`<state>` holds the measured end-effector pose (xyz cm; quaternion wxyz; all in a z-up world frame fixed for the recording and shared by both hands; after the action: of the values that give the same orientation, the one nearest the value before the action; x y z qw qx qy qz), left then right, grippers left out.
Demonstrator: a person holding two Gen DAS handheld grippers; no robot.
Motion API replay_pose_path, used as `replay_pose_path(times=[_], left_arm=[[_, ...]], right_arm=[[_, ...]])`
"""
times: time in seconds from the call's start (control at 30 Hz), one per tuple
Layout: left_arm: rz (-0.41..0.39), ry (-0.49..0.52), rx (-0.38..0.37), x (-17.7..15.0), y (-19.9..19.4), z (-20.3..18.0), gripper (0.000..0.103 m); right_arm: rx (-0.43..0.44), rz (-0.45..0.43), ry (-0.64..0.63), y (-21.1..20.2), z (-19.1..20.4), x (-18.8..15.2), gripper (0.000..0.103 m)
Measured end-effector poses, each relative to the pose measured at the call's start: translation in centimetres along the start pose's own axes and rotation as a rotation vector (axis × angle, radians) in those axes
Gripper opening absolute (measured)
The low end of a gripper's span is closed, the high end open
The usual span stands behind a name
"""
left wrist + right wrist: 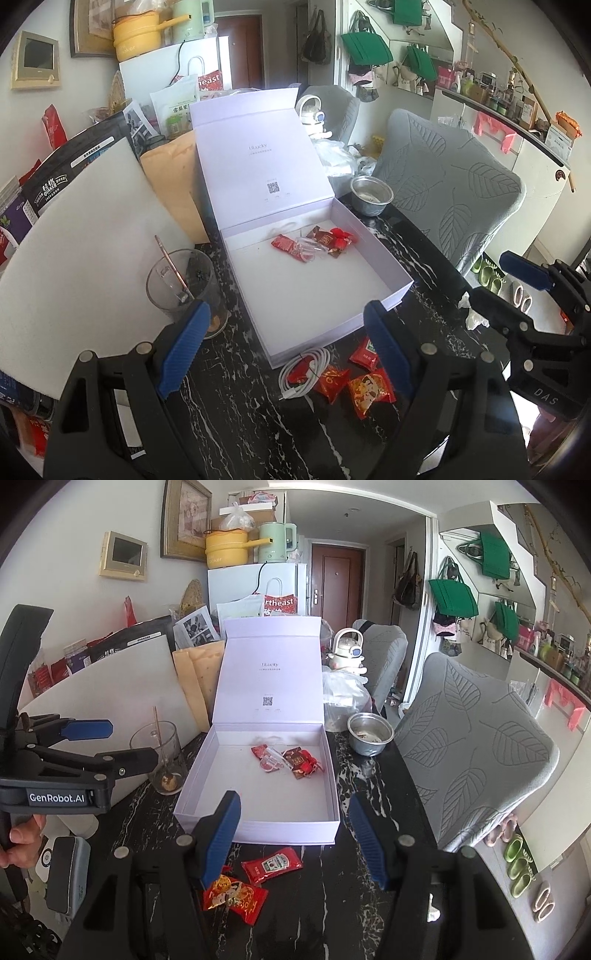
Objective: Organize objects
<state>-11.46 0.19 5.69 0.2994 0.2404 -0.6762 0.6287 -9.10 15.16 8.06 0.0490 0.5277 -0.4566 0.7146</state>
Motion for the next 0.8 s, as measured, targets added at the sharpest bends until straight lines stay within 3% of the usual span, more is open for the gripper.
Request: replay_pose_path(times=[0.5,0.8], left_arm=[[0.07,-0.02,-0.051,-4.5,2.3,0.5,0.085],[0.104,0.011,-0.055,-7.1,4.0,0.0,0.085]], right_arm=[[0.035,0.095,0.04,2.5,1.4,-5.3,0.062],[0.079,0.136,0.077,4.8,2.6,-7.9,0.069]])
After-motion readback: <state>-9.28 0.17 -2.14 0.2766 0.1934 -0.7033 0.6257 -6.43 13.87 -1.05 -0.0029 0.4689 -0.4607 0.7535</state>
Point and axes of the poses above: each gripper's, at about its wrist camera, not at the fingertips, and y roughly the way its jaws point, z to its left, x to its top, the point moved 5 cm from there along y, roughly the way its jaws point, and after that the axes turned 6 degrees about y, right-handed, at the moved point
